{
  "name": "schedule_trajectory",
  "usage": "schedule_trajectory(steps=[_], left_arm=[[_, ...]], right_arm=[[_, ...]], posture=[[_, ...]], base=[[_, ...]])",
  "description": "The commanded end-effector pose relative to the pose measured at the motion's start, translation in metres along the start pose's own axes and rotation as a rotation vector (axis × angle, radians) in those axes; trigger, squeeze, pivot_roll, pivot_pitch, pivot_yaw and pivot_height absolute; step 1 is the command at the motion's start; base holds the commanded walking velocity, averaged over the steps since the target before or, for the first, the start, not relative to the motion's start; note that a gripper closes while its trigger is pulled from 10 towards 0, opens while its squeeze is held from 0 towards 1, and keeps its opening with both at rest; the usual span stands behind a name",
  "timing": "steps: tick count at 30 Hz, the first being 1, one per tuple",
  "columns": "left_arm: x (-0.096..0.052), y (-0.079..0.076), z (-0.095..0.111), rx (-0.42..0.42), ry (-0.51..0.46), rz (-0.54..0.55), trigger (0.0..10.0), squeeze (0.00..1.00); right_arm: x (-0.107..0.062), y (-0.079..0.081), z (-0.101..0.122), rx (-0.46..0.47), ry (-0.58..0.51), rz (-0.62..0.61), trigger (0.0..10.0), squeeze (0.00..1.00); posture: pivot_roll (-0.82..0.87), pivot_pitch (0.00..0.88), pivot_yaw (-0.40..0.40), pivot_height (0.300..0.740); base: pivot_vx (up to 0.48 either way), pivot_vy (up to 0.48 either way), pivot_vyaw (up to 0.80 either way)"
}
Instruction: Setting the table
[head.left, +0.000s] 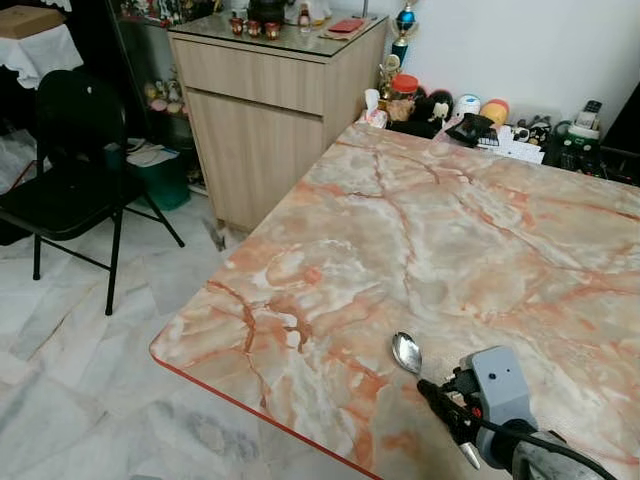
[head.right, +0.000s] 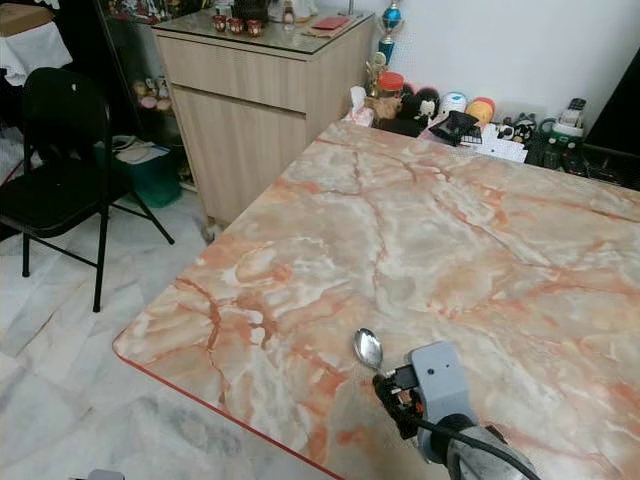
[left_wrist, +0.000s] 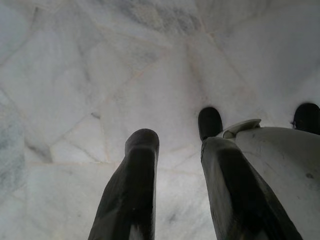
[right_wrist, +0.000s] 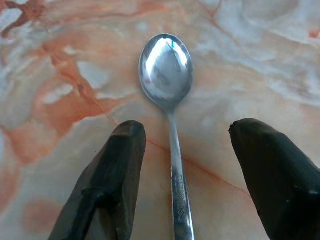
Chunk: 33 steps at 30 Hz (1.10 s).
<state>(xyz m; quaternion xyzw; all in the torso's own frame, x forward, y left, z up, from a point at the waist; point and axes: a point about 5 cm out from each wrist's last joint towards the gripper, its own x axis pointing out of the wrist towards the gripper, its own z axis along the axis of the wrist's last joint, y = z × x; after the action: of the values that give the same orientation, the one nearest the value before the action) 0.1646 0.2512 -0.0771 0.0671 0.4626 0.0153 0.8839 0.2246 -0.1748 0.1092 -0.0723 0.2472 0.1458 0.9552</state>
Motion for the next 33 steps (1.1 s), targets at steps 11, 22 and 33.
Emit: schedule_trajectory(steps=[11, 22, 33], left_arm=[[-0.006, 0.010, -0.017, 0.025, 0.058, 0.002, 10.0, 0.00], [-0.006, 0.006, -0.020, 0.020, 0.057, -0.007, 10.0, 0.00], [-0.004, -0.009, -0.024, 0.023, 0.063, -0.020, 10.0, 0.00]], right_arm=[[0.016, -0.002, 0.002, -0.023, -0.047, 0.032, 10.0, 0.00], [0.029, 0.008, -0.003, -0.036, -0.059, 0.115, 10.0, 0.00], [0.030, 0.002, -0.003, -0.039, -0.078, 0.057, 10.0, 0.00]], posture=[[-0.04, 0.083, -0.014, 0.740], [-0.03, 0.100, -0.012, 0.740], [-0.02, 0.105, -0.011, 0.740]], base=[[0.000, 0.000, 0.00], [0.000, 0.000, 0.00], [0.000, 0.000, 0.00]])
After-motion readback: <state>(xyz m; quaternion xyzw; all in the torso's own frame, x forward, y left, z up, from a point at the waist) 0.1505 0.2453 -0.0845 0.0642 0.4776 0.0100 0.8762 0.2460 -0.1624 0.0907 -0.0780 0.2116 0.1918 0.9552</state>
